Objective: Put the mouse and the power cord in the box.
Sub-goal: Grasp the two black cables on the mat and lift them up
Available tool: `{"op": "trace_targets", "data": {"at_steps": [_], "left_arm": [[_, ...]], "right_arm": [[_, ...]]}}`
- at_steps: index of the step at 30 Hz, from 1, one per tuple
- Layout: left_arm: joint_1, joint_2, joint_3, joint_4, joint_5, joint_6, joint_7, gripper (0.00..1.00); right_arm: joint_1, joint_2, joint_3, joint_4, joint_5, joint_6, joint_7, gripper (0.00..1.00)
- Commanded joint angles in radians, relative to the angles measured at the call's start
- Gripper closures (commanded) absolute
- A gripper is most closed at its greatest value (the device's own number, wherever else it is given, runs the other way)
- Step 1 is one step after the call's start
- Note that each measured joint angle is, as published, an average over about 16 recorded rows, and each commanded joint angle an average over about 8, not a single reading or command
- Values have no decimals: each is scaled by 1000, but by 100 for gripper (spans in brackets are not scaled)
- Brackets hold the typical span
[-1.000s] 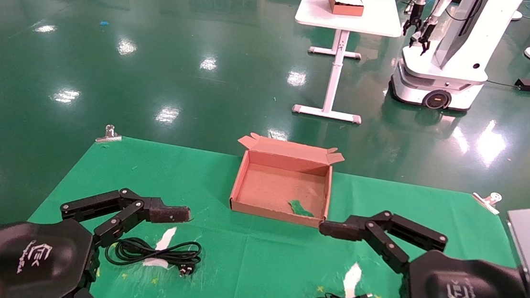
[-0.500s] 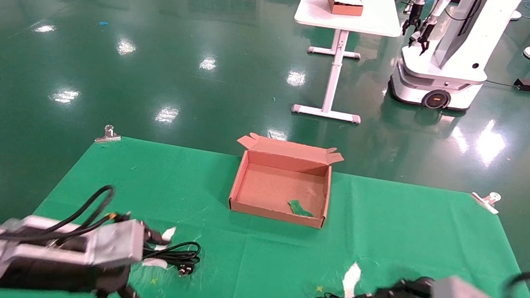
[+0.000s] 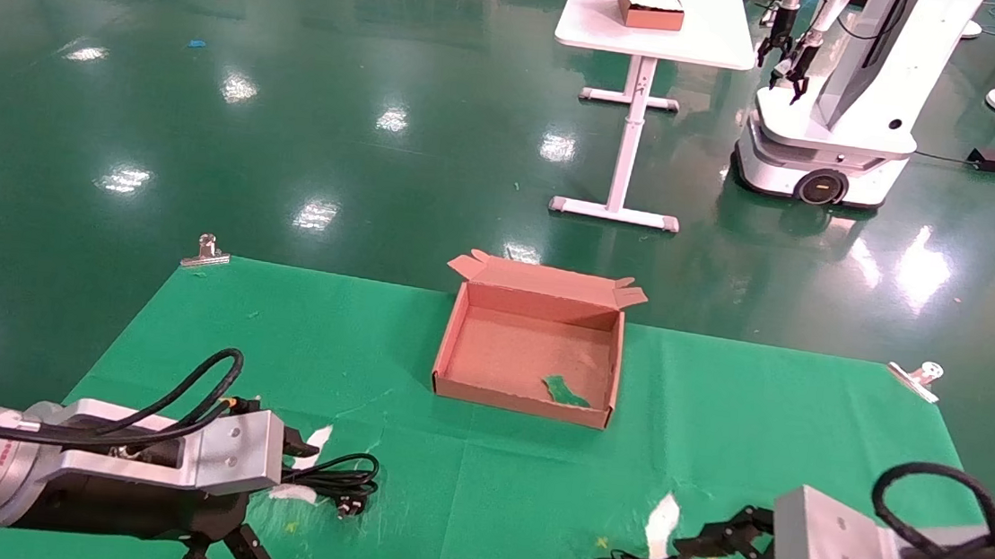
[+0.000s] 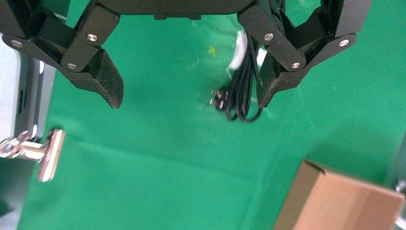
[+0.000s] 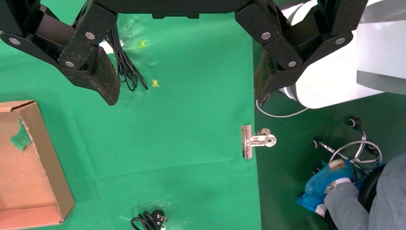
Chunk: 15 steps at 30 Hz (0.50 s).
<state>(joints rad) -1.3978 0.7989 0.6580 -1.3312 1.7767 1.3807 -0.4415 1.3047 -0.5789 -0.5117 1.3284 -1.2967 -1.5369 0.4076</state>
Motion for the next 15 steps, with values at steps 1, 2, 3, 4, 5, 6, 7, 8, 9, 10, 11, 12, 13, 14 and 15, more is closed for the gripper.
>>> {"op": "trace_targets", "data": {"at_steps": [1,2,3,4,5,6,7,8,9,10,11,12,13,14,15], "left_arm": [[0,6,11,8,24,-4,-1,0],[-1,26,27,13,72,-16,-16,0],[-3,47,45,17,125,-30,-33,0],[-5,70,64,22,182,-45,-49,0],[-7,94,84,28,242,-62,-66,0],[-8,119,101,37,298,-78,-84,0],[-10,143,118,49,353,-93,-102,0],[-12,167,134,62,408,-108,-119,0],[-14,188,148,78,457,-122,-136,0],[-16,209,161,94,505,-135,-151,0],[-18,229,172,113,548,-147,-167,0],[-21,246,181,132,584,-157,-181,0],[-24,262,188,150,614,-167,-193,0],[-27,274,193,166,637,-174,-203,0],[-30,284,197,179,654,-181,-209,0]], "right_arm": [[-2,0,-2,-7,2,1,-4,0],[-4,0,-4,-7,2,3,-4,0],[-6,1,-6,-6,1,6,-4,0],[-7,2,-7,-5,0,9,-3,0],[-8,3,-9,-3,-2,12,-1,0],[-8,4,-10,0,-3,15,0,0],[-8,6,-11,2,-4,17,1,0],[-8,8,-12,4,-6,19,2,0],[-8,10,-13,6,-7,20,3,0],[-8,13,-13,7,-7,21,4,0],[-9,15,-14,9,-7,22,5,0],[-10,18,-15,10,-7,23,6,0],[-12,21,-16,11,-6,23,6,0],[-13,24,-17,12,-6,23,7,0],[-15,26,-19,13,-5,23,8,0]]}}
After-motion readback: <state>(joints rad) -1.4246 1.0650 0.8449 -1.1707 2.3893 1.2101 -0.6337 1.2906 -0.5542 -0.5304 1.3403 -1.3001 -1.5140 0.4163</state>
